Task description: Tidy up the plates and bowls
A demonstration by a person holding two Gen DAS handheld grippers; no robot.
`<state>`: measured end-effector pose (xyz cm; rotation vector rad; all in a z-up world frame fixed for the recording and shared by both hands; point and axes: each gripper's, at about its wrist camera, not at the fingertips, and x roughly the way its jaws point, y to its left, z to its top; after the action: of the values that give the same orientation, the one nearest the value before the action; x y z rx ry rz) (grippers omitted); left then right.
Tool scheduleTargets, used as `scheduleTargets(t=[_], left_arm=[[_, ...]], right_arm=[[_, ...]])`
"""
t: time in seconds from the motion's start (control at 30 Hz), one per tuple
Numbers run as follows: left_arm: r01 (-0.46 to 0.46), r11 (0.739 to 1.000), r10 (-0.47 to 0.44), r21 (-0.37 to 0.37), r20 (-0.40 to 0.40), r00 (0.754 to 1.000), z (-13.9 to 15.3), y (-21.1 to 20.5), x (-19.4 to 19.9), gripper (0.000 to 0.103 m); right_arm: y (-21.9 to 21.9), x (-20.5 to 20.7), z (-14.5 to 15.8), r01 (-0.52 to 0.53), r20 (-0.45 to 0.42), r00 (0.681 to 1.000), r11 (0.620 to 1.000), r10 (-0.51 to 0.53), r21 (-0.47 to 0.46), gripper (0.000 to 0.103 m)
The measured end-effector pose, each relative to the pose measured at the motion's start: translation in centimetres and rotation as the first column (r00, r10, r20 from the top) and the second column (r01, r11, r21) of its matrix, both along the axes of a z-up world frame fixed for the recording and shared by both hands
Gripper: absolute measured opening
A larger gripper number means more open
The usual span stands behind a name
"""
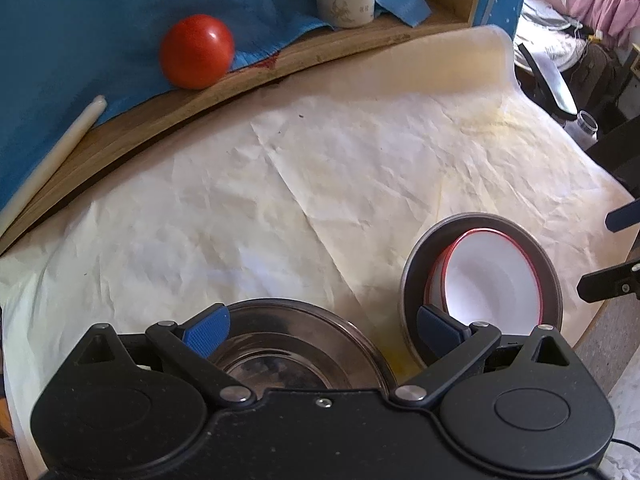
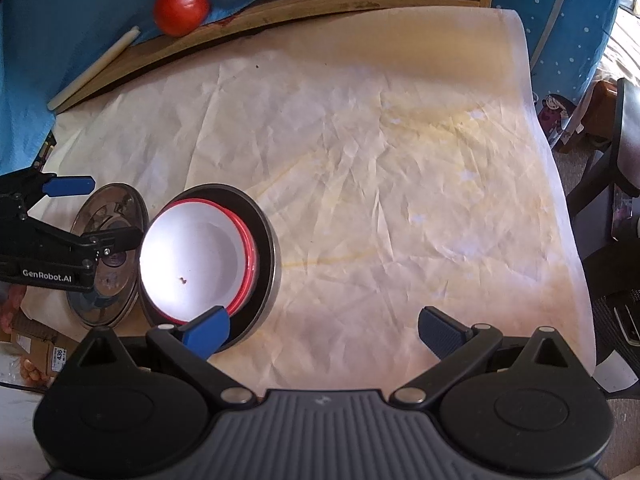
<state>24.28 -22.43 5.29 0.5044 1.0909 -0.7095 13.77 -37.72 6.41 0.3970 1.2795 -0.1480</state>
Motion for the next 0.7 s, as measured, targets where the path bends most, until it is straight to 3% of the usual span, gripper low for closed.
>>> scheduleTargets(t=[0.4, 0.7], left_arm=[[0.071, 0.995, -0.072, 0.064, 0.021, 0.997, -0.8, -1.9, 0.2, 0.1], [0.102, 0.993, -0.101, 0.054, -0.011, 0.995, -1.2, -2.3, 0.5, 0.081]], right_arm=[[0.3, 1.6, -1.9, -0.029, -0.056, 0.998, 0.999, 0.028, -0.016, 0.102], [0.7, 2.0, -2.4, -0.041, -0.057, 0.998, 0.999, 0.04, -0.026, 0.102]])
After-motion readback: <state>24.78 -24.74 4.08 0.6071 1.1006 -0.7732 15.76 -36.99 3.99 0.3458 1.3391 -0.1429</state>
